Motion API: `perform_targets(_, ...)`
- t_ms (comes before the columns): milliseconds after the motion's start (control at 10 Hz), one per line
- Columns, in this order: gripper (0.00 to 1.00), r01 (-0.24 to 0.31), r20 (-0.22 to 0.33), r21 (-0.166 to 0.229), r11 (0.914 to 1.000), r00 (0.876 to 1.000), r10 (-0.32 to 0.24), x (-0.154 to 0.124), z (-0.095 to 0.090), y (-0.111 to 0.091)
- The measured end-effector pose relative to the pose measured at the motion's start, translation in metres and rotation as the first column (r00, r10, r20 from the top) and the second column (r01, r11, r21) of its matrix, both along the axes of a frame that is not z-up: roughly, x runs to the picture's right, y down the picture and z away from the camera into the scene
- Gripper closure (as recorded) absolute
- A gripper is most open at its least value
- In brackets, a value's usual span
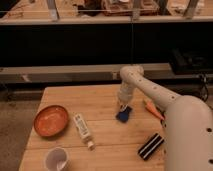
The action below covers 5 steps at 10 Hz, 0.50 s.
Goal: Wipe the white sponge on the table
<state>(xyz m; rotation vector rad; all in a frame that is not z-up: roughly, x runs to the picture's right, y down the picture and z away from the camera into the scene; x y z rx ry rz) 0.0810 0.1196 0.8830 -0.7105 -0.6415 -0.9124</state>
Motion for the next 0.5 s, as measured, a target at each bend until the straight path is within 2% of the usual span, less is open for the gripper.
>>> perform_targets(200,0.97,0.005,0.013,0.01,0.9999,1.0,-0.005,-0.048,-0.01,0.002)
perform_targets(300,0.97,0.016,0.029,0.016,0.9997,0.999,-0.016,-0.084,-0.017,0.004)
perform_targets(500,0.97,0.046,0.059,0.022,0.9987,0.997,-0.047,-0.127,-0.026,0.008)
